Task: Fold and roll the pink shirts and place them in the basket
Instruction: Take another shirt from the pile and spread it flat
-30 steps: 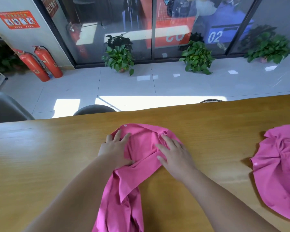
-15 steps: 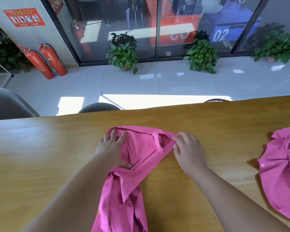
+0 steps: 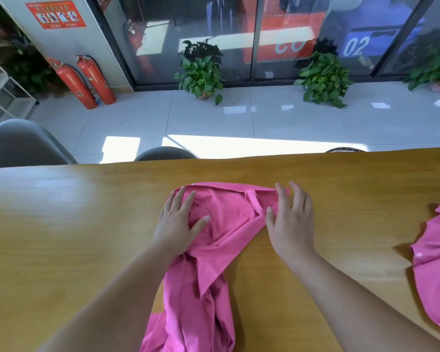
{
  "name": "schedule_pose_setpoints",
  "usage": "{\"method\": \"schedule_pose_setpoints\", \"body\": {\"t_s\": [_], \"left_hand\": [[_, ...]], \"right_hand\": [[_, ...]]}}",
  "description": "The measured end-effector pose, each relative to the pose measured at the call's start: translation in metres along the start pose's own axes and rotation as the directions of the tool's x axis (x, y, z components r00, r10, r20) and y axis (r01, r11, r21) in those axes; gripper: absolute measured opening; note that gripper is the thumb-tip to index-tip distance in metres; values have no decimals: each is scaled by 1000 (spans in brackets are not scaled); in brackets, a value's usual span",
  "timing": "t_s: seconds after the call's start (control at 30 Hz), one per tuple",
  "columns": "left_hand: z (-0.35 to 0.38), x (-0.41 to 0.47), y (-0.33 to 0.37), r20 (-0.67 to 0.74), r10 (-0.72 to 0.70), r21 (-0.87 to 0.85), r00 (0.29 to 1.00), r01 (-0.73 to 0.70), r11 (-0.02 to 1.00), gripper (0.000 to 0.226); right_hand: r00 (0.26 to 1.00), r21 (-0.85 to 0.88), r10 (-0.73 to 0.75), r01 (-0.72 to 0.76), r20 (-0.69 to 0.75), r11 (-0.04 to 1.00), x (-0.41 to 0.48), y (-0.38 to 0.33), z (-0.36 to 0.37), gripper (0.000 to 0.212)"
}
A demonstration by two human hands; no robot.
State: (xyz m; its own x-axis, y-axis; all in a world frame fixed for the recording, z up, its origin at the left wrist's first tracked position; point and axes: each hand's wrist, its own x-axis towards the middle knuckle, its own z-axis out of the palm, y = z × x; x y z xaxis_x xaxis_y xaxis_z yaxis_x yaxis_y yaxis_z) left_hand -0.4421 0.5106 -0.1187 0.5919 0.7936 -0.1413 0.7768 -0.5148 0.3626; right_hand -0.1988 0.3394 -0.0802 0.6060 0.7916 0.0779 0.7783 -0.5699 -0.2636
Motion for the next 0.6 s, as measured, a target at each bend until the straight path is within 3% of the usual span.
{"method": "schedule_pose_setpoints", "body": {"t_s": [0.07,0.17,0.23,0.37,0.5,0.6], "left_hand": [[4,-9,2,-109,-27,-21,994,25,999,75],[4,-30,10,-212,-66,-75,975,51,996,59],[3,-46,11,-169,-56,-102,984,39,994,54],[6,-75,-9,30,-9,-63,1000,11,998,66],[10,-101,-27,58,39,49,998,-42,998,74],[11,-122,-28,72,53,130,996,-62,990,77]], "right_hand": [[981,72,-192,191,-1,979,-31,-24,8,51],[925,53,-320,316,206,947,-72,-49,28,61],[935,-27,-238,254,262,967,-86,-51,36,76],[949,-173,-89,147,301,974,-85,-23,38,103],[938,-194,-28,101,346,976,-69,17,28,109],[954,-288,68,20,292,957,-67,38,11,110]]}}
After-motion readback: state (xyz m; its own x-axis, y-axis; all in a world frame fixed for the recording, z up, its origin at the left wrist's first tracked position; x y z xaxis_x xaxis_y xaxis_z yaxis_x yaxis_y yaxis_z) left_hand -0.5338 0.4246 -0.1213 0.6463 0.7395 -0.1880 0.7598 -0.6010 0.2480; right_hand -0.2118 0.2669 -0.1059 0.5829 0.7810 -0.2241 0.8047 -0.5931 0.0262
